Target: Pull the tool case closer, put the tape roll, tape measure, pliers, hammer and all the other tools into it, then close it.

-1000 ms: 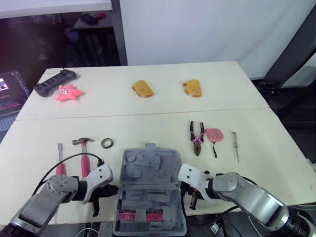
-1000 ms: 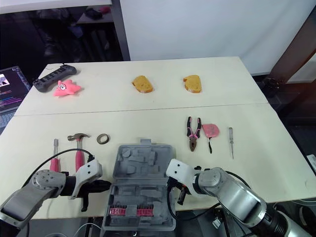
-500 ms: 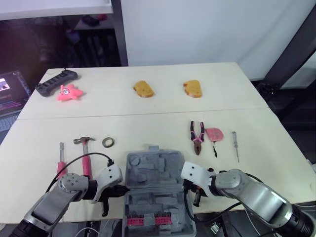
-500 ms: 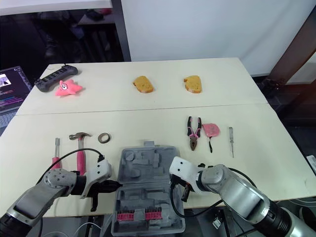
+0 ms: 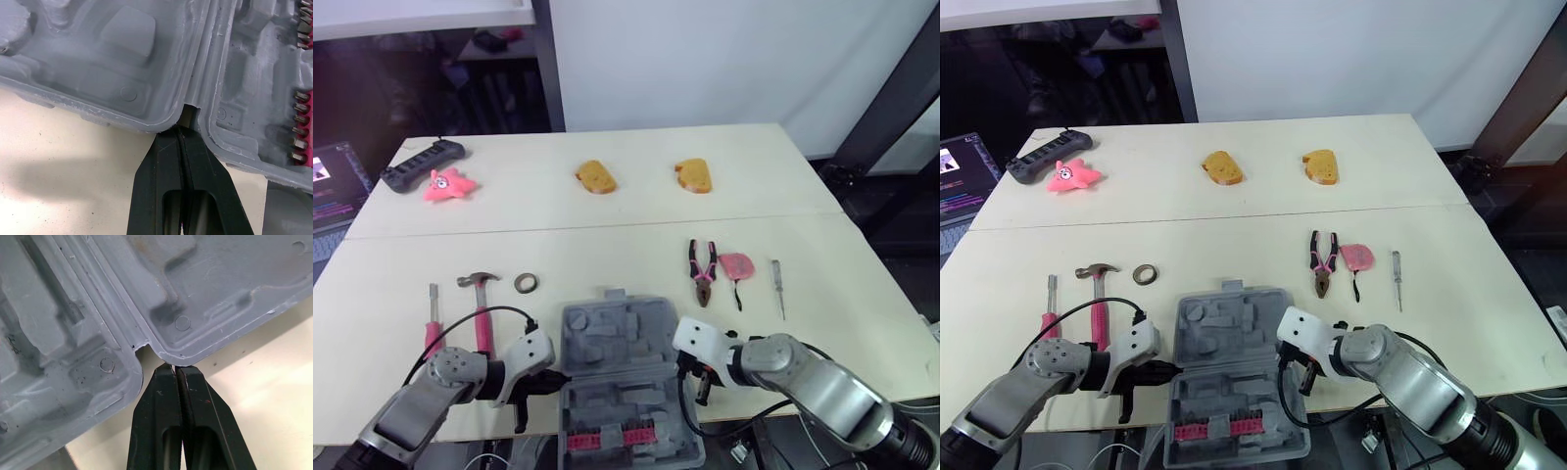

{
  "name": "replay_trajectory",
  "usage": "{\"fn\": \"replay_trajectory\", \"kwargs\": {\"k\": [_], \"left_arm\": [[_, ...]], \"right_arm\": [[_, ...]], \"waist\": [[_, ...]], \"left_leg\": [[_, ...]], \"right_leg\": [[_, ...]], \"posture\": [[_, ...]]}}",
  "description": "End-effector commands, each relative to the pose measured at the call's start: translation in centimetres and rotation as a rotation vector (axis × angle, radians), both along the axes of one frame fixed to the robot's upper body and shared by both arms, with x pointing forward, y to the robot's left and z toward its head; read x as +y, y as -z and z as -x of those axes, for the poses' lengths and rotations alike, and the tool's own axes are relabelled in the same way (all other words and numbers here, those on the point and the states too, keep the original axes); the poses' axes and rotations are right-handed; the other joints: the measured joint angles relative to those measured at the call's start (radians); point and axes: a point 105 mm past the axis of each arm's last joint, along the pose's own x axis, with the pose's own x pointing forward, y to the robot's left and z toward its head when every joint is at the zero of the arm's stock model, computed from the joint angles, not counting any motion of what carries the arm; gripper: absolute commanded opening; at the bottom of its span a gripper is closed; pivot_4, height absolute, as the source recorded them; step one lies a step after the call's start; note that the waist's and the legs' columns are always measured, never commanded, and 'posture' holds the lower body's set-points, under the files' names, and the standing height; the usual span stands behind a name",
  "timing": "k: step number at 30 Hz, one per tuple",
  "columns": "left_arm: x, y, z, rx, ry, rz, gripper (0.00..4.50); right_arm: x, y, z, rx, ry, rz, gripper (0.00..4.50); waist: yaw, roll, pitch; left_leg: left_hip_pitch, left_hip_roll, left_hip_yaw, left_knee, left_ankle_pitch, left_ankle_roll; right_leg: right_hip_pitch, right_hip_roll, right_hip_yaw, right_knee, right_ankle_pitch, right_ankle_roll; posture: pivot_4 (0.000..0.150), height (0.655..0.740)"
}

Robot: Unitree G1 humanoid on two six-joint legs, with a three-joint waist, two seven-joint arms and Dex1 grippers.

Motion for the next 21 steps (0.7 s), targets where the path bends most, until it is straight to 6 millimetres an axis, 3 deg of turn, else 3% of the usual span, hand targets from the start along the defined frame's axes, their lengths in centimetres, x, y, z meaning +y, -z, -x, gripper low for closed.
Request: {"fn": "replay_trajectory", "kwargs": {"k": [1, 15, 21], "left_arm": [[0.1, 0.2, 0.0, -0.005, 0.0, -0.006, 0.04], [-0.1, 0.3, -1.6, -0.046, -0.019, -0.003, 0.04], [-0.2, 0.6, -1.3, -0.038, -0.009, 0.002, 0.04]], "right_arm": [[0.8, -0.8, -0.3, -0.04, -0.025, -0.03, 0.09], [0.5, -0.5, 0.2, -0.01, -0.02, -0.022, 0.09], [0.5, -0.4, 0.8, 0.017, -0.032, -0.024, 0.09]], "waist": [[0.0, 0.0, 0.0], [0.003, 0.002, -0.001], [0.003, 0.003, -0.002]], "left_leg": [[0.0, 0.0, 0.0, 0.0, 0.0, 0.0], [0.0, 0.0, 0.0, 0.002, 0.0, 0.0], [0.001, 0.0, 0.0, 0.002, 0.0, 0.0]], "right_leg": [[0.0, 0.0, 0.0, 0.0, 0.0, 0.0], [0.001, 0.0, 0.0, 0.001, 0.001, 0.002], [0.001, 0.0, 0.0, 0.002, 0.001, 0.002]], "posture": [[0.15, 0.74], [0.15, 0.74], [0.15, 0.74]]}}
